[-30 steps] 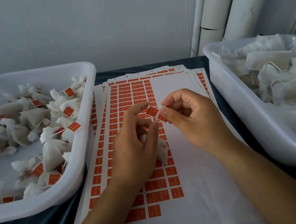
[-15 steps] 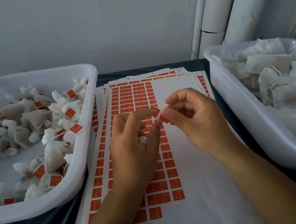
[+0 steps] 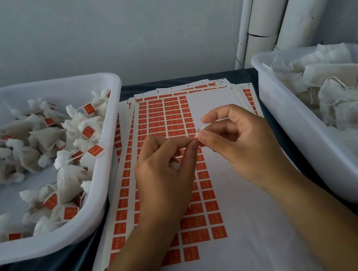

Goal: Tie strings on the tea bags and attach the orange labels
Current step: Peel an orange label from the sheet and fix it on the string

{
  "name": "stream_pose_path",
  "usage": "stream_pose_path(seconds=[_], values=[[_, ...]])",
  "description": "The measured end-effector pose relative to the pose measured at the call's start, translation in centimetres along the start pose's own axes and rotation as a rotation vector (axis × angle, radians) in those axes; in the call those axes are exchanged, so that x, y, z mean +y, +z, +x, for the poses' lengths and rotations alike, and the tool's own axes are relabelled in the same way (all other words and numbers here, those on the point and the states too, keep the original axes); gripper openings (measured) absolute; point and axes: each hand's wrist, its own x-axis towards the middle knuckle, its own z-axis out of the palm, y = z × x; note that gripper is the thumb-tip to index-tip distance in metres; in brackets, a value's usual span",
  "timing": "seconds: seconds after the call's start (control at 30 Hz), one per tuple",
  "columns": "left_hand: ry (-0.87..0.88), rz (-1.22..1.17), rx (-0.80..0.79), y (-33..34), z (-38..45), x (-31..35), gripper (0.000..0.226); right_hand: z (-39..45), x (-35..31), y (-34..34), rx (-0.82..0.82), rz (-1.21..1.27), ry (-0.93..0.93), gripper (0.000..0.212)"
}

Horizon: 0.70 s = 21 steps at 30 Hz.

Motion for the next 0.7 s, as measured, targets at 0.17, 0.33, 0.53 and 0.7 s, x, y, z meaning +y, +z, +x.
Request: stream_pose_path(seconds=[0.17,0.33,0.53,0.7], values=[[-0.011,0.028,-0.048,0.1,0.0,-0.4,0.012,0.2,0.1,-0.4,-0.055,-0.096,-0.031,0.028],[-0.099,-0.044,-0.054,0.1,0.1,-0.4,0.008,0.7,0.3,-1.4,-0.091,-0.253,0.018,0.046],[-0.061,-0.101,-0.14,0.0,0.1,-0.3,0.012,0.3,0.1,-0.9,-0.263,-0.081,0.058,0.034],[-0.12,-0.121,-0.176,0.1,0.1,-0.6,0.011,0.2,0.3,-1.1,-0.146,-0.127,-0.021,0.017]])
